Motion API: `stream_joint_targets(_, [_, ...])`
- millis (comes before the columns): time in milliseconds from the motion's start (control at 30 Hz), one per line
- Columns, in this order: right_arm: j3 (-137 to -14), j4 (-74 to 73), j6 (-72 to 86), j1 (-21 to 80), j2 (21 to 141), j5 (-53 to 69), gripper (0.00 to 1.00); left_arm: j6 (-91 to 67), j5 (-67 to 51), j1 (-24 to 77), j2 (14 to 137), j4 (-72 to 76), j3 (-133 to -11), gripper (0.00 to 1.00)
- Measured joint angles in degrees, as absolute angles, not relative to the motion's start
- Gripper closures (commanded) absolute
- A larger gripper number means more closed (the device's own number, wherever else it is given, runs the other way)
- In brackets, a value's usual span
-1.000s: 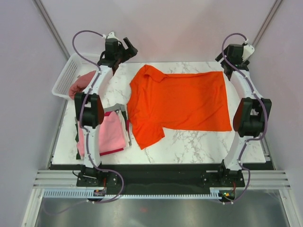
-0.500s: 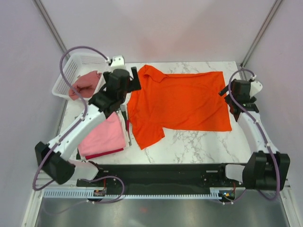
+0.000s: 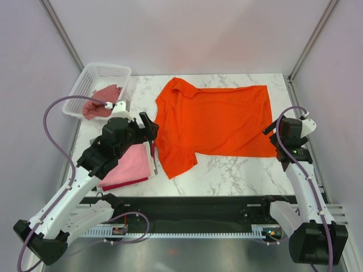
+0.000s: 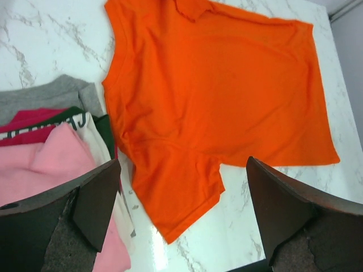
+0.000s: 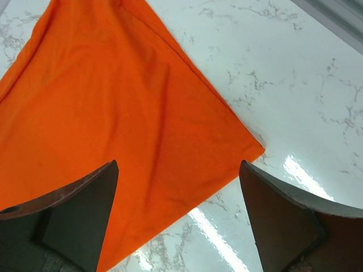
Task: Fold and stack the t-shirts
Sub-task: Flatten the tshirt out
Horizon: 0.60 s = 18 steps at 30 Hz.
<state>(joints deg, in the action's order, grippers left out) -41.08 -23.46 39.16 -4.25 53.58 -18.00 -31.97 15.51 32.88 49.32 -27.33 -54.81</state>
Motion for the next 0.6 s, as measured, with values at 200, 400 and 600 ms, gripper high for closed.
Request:
stream_joint_targets(200, [-39.00, -25.34, 39.20, -4.25, 50.39, -18.00, 0.03, -35.79, 16.23, 32.86, 48.34, -34.98, -53.01, 0.00])
stream_joint_targets(400, [-39.38, -28.18, 39.72, -4.23, 50.57, -18.00, 0.05, -38.35, 14.11, 32.82, 44.58, -39.16, -51.88, 0.32])
stream_joint_targets(600, [-41.74, -35.03, 42.09, -4.25, 53.58, -19.62, 0.16, -42.00, 4.25, 33.65, 45.60, -39.20, -49.69, 0.33])
